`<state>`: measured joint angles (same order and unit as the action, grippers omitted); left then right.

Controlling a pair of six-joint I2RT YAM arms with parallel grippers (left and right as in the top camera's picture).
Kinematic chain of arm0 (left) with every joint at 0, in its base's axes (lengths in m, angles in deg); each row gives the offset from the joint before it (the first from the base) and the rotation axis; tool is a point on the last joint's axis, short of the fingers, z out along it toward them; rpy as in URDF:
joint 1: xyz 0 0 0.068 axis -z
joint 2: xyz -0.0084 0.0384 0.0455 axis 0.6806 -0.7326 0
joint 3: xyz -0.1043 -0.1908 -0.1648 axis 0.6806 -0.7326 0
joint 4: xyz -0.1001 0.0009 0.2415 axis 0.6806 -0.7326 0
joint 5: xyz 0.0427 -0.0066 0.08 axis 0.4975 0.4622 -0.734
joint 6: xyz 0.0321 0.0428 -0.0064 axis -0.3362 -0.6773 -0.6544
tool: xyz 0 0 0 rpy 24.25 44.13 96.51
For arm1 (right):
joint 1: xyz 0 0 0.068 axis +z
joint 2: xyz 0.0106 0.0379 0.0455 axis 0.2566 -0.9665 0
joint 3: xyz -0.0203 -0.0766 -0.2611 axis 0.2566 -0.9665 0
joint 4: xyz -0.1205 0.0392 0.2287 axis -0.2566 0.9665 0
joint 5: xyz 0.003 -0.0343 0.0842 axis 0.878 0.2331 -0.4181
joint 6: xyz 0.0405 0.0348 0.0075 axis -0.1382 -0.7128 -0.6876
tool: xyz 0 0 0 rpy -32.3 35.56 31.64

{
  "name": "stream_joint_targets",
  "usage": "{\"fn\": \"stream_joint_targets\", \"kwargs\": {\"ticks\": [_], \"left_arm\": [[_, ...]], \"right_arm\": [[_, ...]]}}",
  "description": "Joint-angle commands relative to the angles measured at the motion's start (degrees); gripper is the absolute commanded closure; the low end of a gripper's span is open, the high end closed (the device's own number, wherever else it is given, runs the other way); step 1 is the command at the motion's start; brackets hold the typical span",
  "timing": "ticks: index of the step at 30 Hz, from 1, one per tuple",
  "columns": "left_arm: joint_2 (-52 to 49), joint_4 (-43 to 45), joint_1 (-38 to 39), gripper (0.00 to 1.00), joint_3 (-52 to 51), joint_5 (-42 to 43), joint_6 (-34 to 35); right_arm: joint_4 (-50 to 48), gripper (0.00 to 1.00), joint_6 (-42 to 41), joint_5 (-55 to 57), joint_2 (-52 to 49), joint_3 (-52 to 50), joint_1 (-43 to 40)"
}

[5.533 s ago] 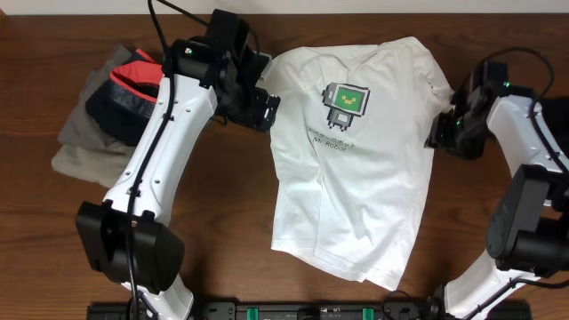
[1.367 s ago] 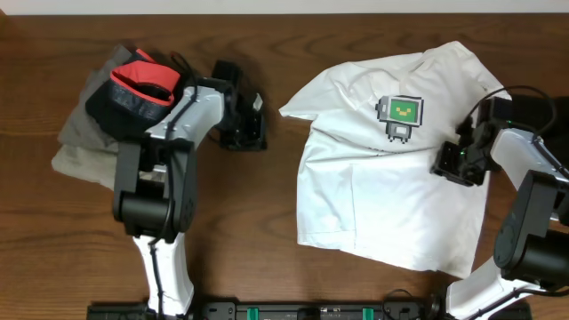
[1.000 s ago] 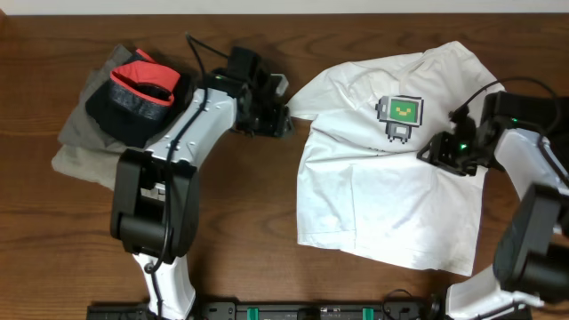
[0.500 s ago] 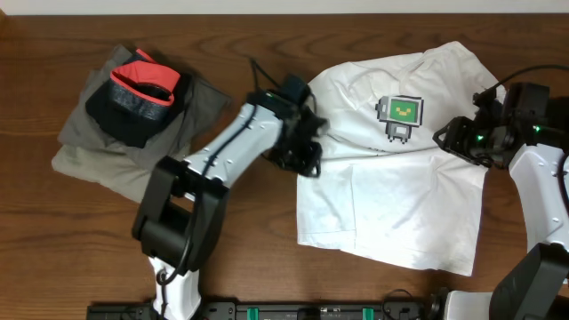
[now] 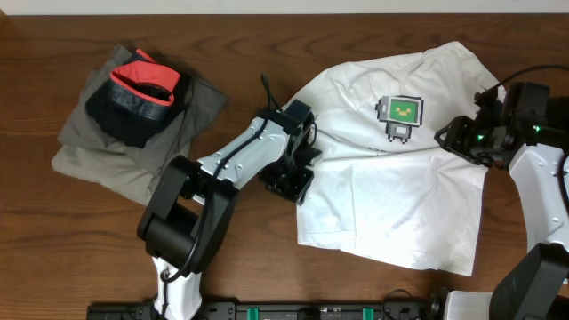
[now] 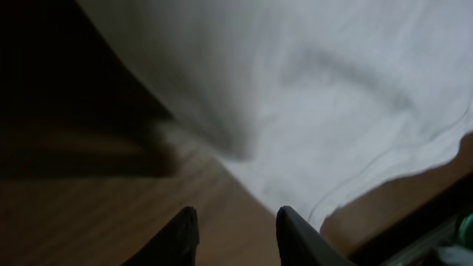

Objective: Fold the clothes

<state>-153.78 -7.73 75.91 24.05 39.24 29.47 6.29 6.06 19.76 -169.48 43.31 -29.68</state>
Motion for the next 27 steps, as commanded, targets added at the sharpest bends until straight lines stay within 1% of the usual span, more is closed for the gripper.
{"fn": "stream_joint_targets", "kwargs": {"ticks": [1,5,9,11,13,16,17,19,20,22,25,27], "left_arm": [[-0.70,-0.04,1.42,0.60,-0.22,-0.70,-4.66],[-1.01,1.42,3.48,0.53,-0.22,-3.19,-4.35],[-2.29,1.29,5.05,0.51,-0.22,-6.38,-2.60],[-2.69,1.27,5.11,0.51,-0.22,-6.78,-2.60],[-2.78,1.18,5.09,0.51,-0.22,-9.77,-1.70],[-2.91,2.05,5.51,0.52,-0.22,-21.22,-1.11],[-3.06,3.10,5.84,0.53,-0.22,-23.54,-1.11],[-3.10,4.07,6.47,0.53,-0.22,-24.28,-1.33],[-3.10,3.78,6.97,0.56,-0.22,-24.46,-1.62],[-3.10,2.69,8.04,0.56,-0.09,-24.28,-1.57],[-3.08,2.16,11.04,0.57,0.35,-23.87,-1.62],[-3.08,2.97,13.44,0.59,0.46,-26.10,-1.60]], "right_arm": [[0.26,0.61,-0.81,0.04,-0.04,0.66,-0.13],[0.33,0.61,-0.83,0.02,-0.04,0.66,-0.13],[0.83,0.61,-0.83,0.04,-0.04,0.66,-0.13],[1.07,0.61,-0.81,0.04,-0.04,0.66,-0.13],[1.16,0.61,-0.81,0.04,-0.04,0.66,-0.13],[1.11,0.61,-0.83,0.04,-0.04,0.66,-0.13],[1.07,0.61,-0.83,0.04,-0.04,0.66,-0.13],[1.07,0.61,-0.81,0.04,-0.04,0.66,-0.13],[1.09,0.61,-0.81,0.04,-0.04,0.66,-0.13],[1.09,0.60,-0.79,0.07,-0.04,0.66,-0.13],[0.87,0.60,-0.81,0.37,-0.04,0.66,-0.13],[0.87,0.60,-0.81,0.72,-0.04,0.66,-0.13]]}}
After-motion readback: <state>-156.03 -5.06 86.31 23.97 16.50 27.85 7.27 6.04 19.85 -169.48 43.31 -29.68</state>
